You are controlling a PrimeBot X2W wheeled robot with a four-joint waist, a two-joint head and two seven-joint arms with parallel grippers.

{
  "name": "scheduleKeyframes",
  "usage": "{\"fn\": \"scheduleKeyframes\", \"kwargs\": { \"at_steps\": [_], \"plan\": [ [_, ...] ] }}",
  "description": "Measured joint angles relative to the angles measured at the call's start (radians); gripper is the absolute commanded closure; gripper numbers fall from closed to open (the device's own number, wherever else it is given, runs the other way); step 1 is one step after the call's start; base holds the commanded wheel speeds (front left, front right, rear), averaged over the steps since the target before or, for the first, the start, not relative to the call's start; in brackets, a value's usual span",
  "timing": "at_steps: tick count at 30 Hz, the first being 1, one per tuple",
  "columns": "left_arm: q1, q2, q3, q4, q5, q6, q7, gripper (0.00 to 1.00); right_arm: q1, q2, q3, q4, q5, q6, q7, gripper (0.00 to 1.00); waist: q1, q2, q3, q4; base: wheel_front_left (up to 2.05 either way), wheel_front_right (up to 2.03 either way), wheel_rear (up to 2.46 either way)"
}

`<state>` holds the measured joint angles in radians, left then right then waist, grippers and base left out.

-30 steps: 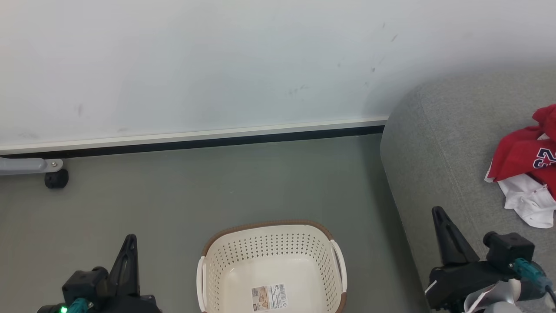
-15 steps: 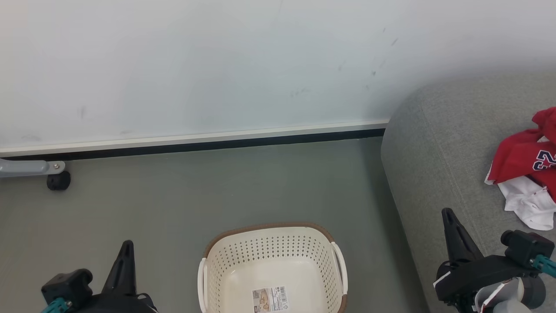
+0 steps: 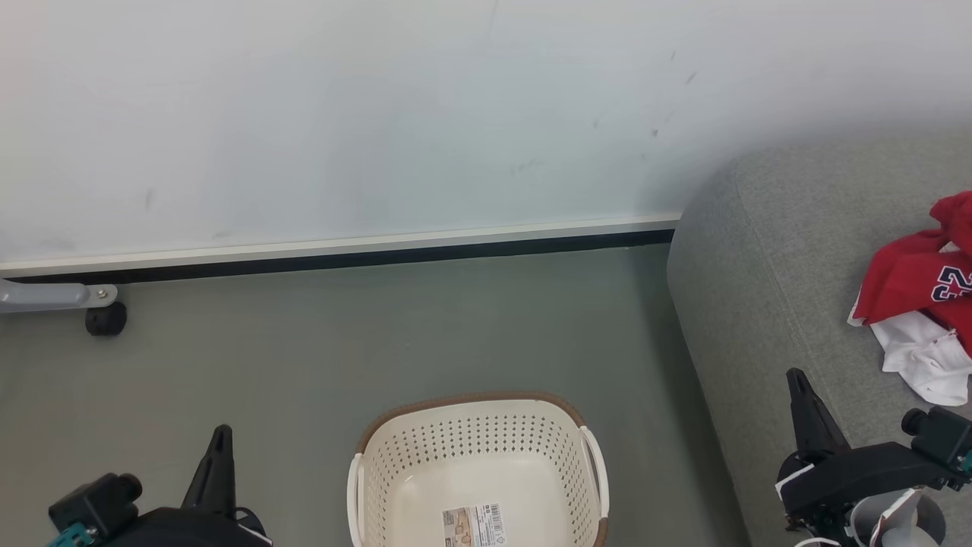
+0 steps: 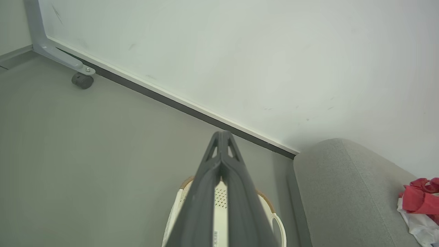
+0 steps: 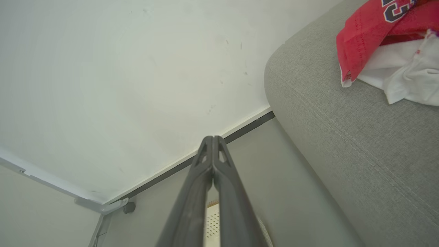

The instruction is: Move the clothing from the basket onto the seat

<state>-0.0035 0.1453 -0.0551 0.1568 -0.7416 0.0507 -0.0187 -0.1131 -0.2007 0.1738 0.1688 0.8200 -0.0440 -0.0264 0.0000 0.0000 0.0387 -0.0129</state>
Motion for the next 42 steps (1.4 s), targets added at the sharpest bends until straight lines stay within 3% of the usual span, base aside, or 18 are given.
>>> {"fn": "scheduleKeyframes", "kwargs": {
  "at_steps": [42],
  "plan": [
    [-0.046, -0.066, 0.095, 0.09, -0.558, -0.114, 0.086, 1.0, 0.001, 0.101, -0.201, 0.084, 0.508, 0.106, 0.092, 1.0, 0.0, 0.0, -0.024, 0.008, 0.0, 0.0, 0.0]
  ]
}}
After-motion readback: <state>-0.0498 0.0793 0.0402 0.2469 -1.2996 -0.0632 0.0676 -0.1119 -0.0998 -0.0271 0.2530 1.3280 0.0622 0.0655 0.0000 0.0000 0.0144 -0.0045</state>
